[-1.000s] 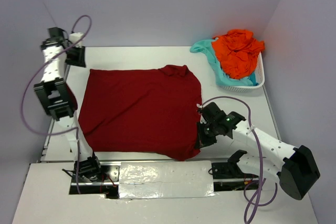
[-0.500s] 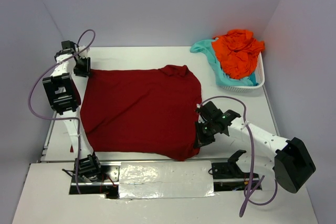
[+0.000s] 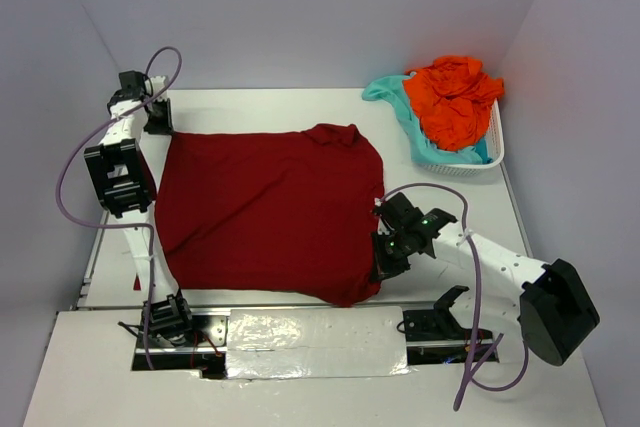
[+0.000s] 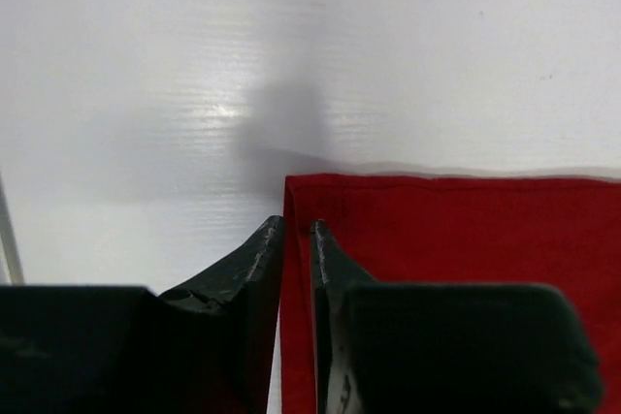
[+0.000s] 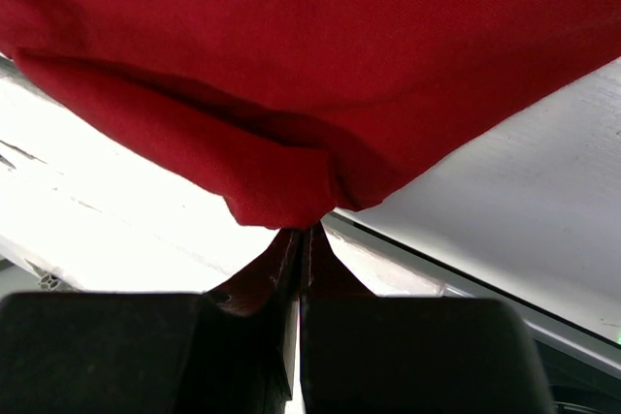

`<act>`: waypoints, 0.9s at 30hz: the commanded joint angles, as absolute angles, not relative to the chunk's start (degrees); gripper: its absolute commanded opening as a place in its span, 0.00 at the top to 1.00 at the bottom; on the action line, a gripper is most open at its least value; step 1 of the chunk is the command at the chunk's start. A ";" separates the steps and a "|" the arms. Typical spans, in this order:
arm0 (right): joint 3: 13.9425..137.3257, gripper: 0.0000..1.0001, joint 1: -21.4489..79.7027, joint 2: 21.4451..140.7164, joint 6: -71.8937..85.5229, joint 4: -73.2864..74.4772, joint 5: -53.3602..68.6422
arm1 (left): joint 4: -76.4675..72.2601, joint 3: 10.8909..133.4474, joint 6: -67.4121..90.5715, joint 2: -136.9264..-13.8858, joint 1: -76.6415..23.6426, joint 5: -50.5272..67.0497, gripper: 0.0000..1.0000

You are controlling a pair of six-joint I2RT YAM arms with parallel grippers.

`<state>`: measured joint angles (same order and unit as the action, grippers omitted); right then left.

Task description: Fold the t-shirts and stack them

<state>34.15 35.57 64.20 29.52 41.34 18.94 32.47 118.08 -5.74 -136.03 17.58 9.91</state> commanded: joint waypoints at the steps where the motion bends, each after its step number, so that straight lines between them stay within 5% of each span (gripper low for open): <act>1: 35.77 1.00 35.16 64.77 28.65 41.13 18.54 | 33.48 122.25 -4.22 -137.46 17.67 8.61 0.71; 21: 36.56 1.00 34.98 65.66 27.77 41.66 17.84 | 32.43 119.44 -1.85 -139.04 17.40 12.83 0.66; 24: 36.74 1.00 34.98 65.48 27.86 41.75 17.67 | 32.52 119.36 -1.32 -139.92 17.32 12.66 0.70; 27: 36.74 1.00 34.98 65.74 27.95 41.57 17.75 | 31.65 118.48 -1.84 -139.05 17.40 11.17 0.88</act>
